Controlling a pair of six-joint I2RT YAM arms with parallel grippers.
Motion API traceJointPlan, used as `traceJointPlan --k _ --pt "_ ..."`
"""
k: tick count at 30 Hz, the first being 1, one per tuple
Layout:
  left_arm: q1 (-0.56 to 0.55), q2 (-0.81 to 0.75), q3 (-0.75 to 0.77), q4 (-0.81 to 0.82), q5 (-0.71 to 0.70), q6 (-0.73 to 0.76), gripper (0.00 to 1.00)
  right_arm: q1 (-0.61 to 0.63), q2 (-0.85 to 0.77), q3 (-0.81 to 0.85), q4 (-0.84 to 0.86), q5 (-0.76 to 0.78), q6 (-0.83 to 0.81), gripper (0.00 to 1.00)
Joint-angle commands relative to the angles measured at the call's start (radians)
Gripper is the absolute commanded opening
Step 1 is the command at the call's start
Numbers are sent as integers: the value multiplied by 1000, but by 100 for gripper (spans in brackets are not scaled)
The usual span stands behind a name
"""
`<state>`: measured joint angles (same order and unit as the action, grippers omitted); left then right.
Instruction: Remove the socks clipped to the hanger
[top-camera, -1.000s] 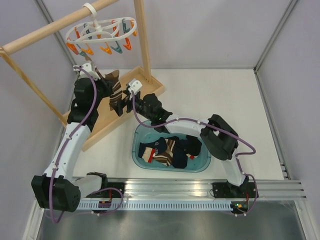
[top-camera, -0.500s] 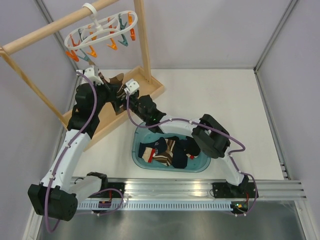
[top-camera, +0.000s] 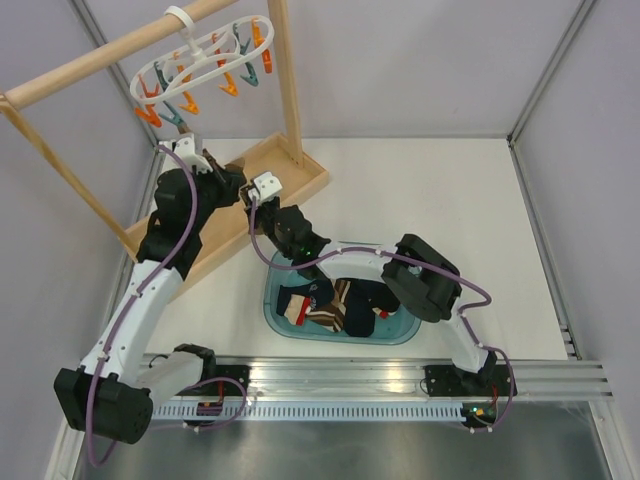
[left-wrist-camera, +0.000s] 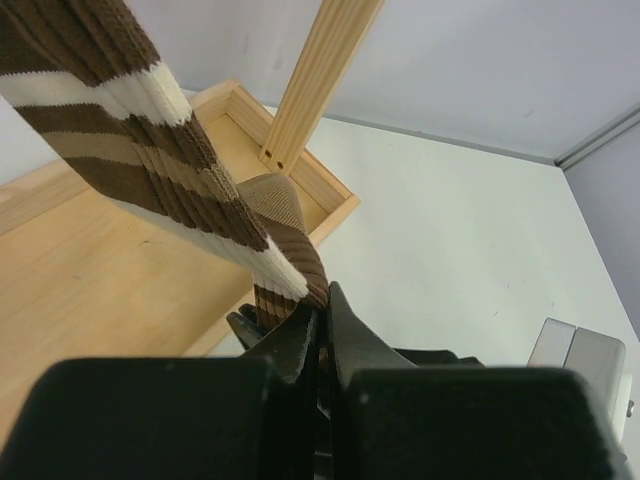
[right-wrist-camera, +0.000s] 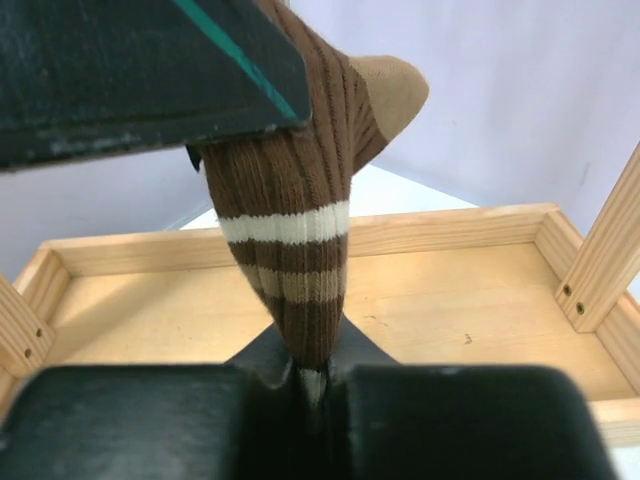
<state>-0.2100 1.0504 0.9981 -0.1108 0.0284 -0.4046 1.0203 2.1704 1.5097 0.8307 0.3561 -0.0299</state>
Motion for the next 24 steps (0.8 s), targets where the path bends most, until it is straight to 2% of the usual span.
traceJointPlan --k 1,3,4,5,7,8,9,24 --pt "-12 -30 10 5 -11 29 2 4 -57 3 41 20 8 1" --pt "-14 -33 14 -3 -16 38 19 8 -61 3 38 17 15 1" --pt "-15 -33 16 -9 -27 39 44 9 -67 4 30 17 15 1" --pt "-17 -33 16 -13 -25 41 57 9 -73 3 27 17 18 1" --pt "-17 -30 22 -32 -27 41 74 9 -93 1 16 17 27 1" --pt "-17 -33 23 -41 -48 49 96 9 -101 1 7 20 27 1" --pt "-17 -38 22 -44 -56 53 100 9 -110 1 -1 20 27 1" --pt "-5 -147 30 -150 -343 228 100 11 -208 -28 -50 6 71 1"
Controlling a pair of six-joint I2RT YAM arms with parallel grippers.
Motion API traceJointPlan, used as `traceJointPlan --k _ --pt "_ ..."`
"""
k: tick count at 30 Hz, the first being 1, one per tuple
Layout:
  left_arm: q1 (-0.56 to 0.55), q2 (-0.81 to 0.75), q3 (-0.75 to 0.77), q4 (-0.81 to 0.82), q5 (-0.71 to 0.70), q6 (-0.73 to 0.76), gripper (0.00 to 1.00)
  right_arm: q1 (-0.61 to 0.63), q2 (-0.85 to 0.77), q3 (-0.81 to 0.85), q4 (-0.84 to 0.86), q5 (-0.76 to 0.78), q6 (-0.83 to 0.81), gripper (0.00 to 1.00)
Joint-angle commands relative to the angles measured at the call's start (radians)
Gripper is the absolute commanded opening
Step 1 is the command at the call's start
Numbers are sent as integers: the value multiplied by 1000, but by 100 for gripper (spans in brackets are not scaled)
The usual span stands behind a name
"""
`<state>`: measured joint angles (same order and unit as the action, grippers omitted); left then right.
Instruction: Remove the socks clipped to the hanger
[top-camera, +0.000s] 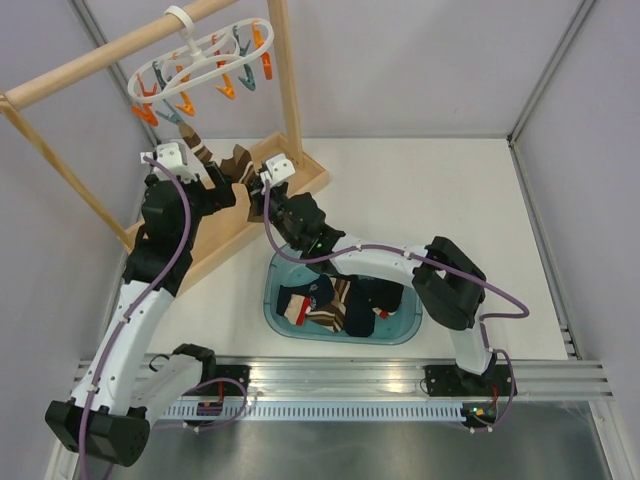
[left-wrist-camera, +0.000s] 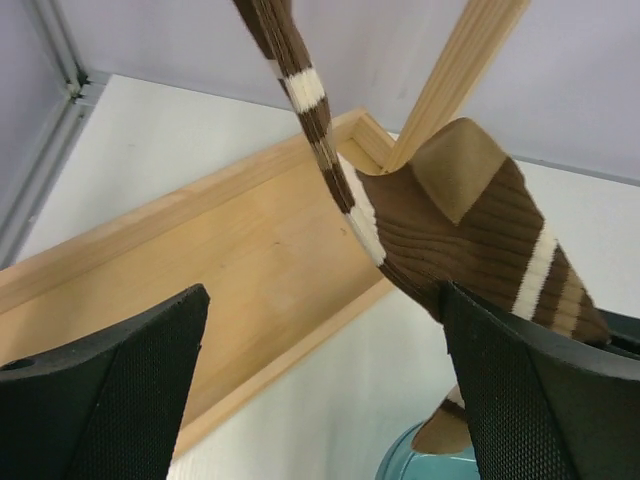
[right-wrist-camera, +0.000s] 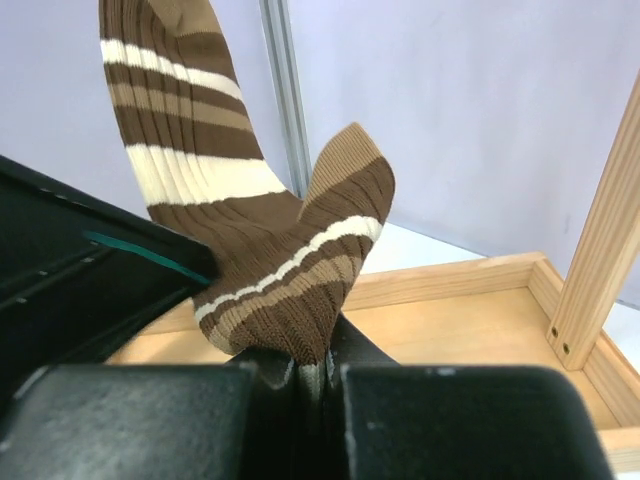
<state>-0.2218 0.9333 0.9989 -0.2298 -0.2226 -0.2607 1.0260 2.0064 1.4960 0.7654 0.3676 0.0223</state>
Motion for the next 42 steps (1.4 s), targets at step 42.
traceJointPlan --k 42 --pt "331 249 415 -46 289 -170 90 13 -141 -154 12 -88 60 1"
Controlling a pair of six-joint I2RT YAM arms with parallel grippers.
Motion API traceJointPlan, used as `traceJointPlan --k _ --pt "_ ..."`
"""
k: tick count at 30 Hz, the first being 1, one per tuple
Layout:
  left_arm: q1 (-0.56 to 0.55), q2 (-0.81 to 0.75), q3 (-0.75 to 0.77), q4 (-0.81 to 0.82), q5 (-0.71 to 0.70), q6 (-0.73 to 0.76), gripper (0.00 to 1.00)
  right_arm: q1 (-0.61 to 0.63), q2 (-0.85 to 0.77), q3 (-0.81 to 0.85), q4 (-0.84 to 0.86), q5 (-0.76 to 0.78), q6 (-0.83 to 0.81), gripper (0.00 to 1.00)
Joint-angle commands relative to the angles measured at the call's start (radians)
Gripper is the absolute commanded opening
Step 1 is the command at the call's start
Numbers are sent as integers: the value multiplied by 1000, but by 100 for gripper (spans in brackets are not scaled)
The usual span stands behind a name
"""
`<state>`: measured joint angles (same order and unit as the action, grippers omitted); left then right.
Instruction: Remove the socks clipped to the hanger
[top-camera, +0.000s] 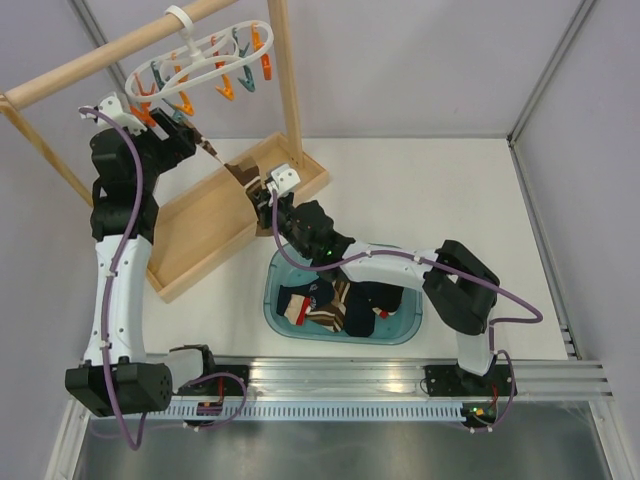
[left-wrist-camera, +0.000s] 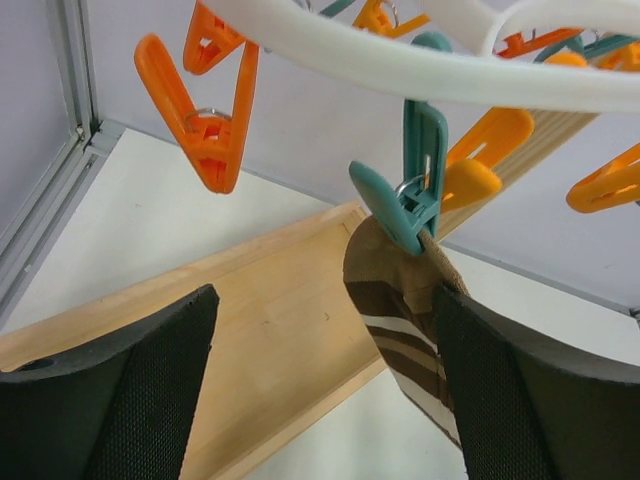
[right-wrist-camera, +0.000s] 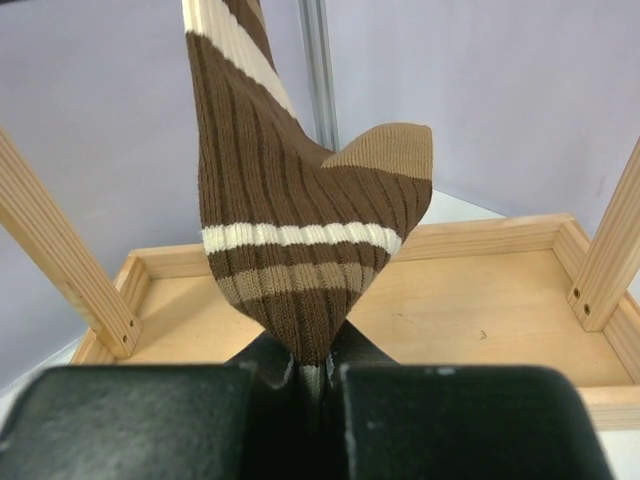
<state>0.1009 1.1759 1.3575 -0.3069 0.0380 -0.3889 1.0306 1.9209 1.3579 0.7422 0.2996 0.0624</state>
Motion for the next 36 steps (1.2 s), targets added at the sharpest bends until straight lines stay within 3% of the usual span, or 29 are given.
traceJointPlan --k 1,29,36 --pt "8 14 69 32 34 -47 89 8 -56 -16 37 -20 20 1" --pt "5 128 138 118 51 -229 88 32 -62 -34 25 -50 17 1" --pt "-1 119 118 137 30 -222 83 42 -54 -33 20 -56 16 1"
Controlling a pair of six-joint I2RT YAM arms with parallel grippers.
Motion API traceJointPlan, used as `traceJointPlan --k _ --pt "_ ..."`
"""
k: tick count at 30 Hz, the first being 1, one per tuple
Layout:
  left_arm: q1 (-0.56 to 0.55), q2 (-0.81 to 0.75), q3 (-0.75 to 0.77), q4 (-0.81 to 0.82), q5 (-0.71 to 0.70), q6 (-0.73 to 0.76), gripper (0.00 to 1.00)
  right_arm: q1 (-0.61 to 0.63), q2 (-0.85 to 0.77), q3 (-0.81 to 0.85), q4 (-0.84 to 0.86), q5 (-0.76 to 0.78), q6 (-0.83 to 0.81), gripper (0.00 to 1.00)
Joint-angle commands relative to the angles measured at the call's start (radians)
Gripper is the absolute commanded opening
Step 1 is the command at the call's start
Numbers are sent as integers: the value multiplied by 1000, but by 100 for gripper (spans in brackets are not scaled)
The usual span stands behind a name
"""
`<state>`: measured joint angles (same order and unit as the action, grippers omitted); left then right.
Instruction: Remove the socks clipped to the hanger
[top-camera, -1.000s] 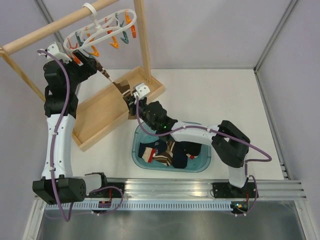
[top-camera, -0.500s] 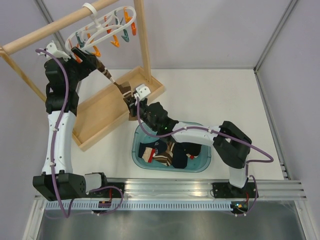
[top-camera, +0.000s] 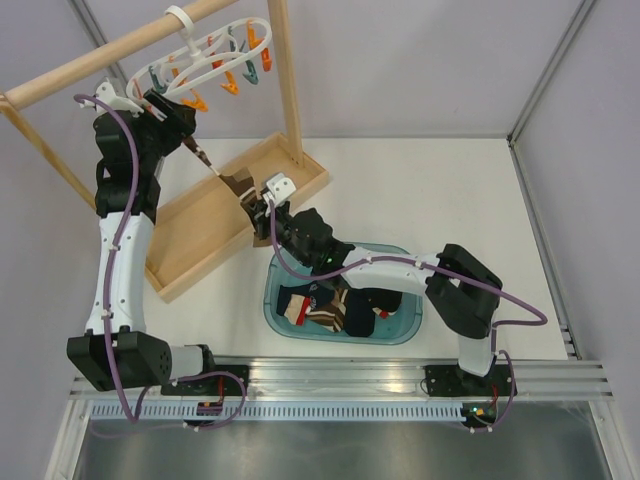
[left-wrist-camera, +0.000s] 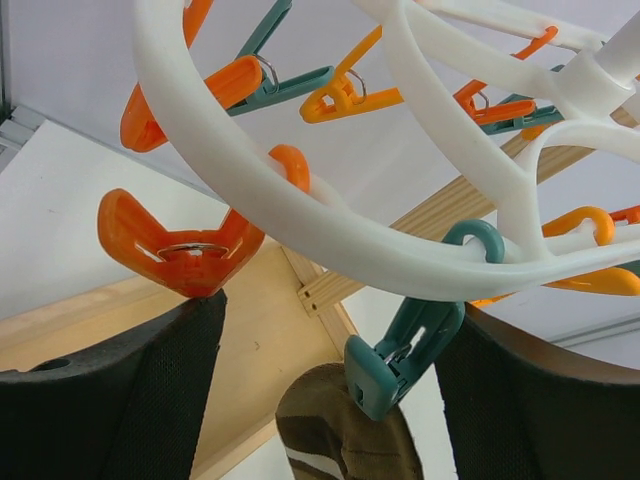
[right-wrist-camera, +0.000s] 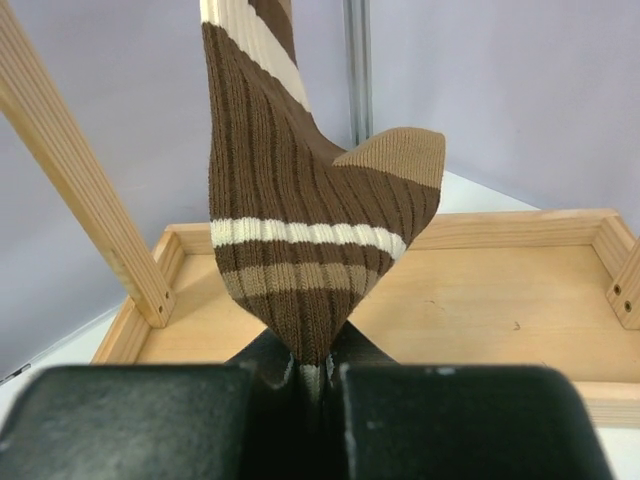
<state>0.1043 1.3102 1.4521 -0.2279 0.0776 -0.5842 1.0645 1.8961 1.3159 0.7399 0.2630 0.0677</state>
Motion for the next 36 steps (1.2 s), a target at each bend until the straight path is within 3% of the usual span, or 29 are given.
traceJointPlan --k 1,5,12,21,36 --pt "-11 -25 19 68 -21 -20 83 8 -26 9 23 -19 11 1" --pt "-73 -54 -24 91 -123 61 82 12 -15 22 13 -27 14 1" --pt "-92 -95 -75 130 -182 113 82 15 -12 28 4 -28 9 1" --pt "-201 -143 -139 206 -301 227 81 15 -2 26 -1 -30 9 1" --pt "-209 -177 -150 222 -401 204 78 14 -12 6 6 -39 23 1"
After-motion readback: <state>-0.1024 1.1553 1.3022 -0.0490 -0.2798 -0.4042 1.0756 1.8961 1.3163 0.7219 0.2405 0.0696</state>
